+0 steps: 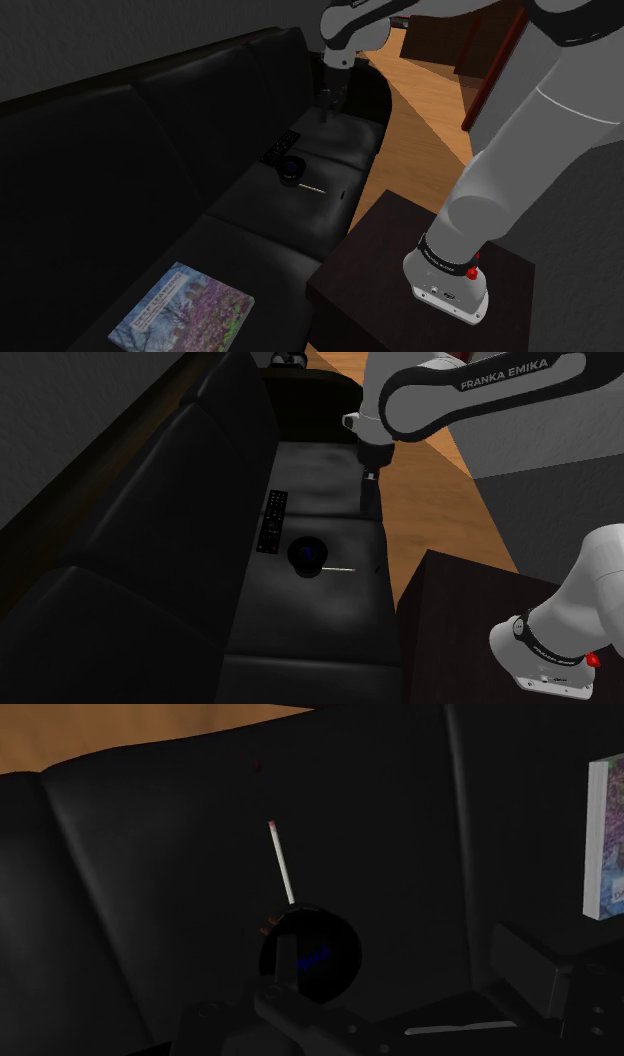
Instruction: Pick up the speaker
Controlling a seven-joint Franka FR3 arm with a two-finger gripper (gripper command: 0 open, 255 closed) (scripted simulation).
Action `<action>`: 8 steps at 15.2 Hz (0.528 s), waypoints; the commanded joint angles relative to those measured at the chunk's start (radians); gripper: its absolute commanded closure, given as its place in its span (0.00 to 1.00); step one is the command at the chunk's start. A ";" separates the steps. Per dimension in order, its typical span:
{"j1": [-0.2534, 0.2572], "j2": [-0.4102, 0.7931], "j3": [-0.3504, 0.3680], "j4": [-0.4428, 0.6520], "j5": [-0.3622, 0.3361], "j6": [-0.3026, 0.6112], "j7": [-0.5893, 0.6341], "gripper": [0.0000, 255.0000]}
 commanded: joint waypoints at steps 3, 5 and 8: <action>-0.005 0.171 -0.026 0.086 0.105 0.044 -0.088 0.00; -0.015 0.256 -0.029 0.136 0.160 0.055 -0.130 0.00; -0.038 0.383 -0.024 0.221 0.240 0.060 -0.188 0.00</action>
